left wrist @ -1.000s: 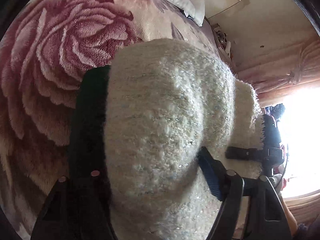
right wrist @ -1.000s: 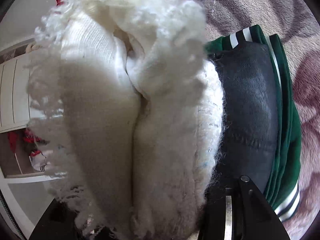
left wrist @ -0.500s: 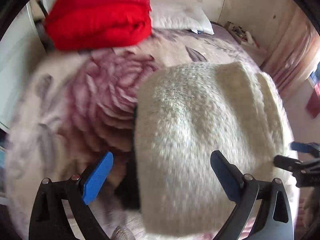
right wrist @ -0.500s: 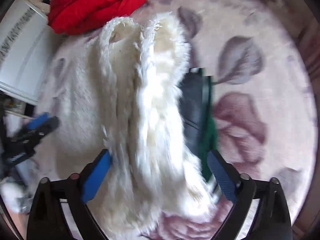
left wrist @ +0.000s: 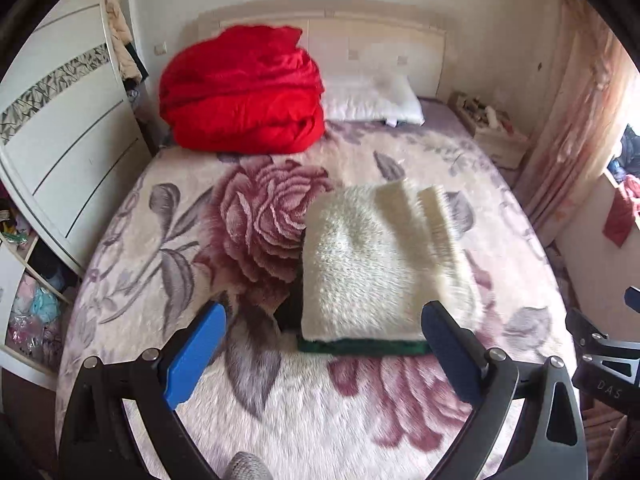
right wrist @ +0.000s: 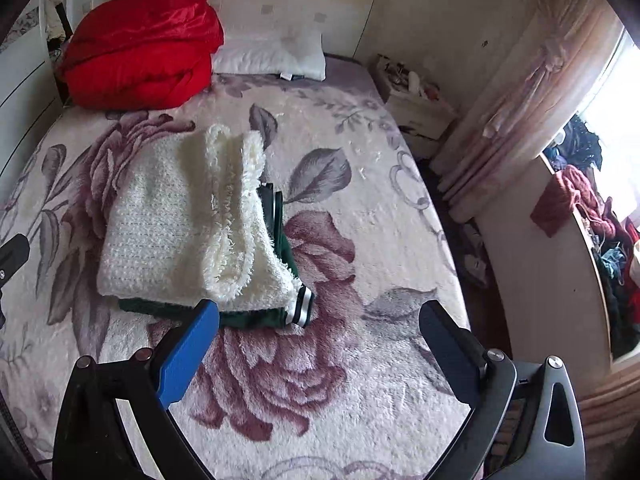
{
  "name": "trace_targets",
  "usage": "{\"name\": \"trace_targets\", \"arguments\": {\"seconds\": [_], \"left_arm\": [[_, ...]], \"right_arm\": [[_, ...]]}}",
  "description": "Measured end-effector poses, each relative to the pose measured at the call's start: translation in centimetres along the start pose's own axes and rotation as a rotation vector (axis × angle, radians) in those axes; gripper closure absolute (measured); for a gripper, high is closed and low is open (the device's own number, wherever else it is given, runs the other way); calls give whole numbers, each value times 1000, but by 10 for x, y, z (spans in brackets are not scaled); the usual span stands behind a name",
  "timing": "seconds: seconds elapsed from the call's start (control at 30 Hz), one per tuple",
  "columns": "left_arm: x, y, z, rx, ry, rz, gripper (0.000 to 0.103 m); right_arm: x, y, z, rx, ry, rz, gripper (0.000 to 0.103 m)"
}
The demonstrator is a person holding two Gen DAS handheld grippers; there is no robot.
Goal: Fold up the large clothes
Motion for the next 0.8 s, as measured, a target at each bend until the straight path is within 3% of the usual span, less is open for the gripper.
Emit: {"name": "trace_targets", "arguments": {"seconds": [0.17,0.43,0.63,0.8], "left_arm": [[-4,3,93,-41,8,35,3],[-16,19,221,-133,-27,-4,3],[-25,33,283,-166,-38,-4,3],[-26,46,311,-146,-42,16,3]], "right_arm": [[-45,-8,134,-84,-13,-18,1],[-93,13,291,-181,-60,-65,1],[-126,37,376,-220,-80,-82,1],[-146,55,420,-242,-90,-79,1]]}}
Point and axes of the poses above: each gripper's, at about its wrist camera, not at the fingertips, and z roughly against the way its jaws point, x to its left, y to its underside, the point moved 10 cm from there along -z, roughly the way its jaws point, and after that the axes turned 8 degrees about -z, right-handed, at the moved point
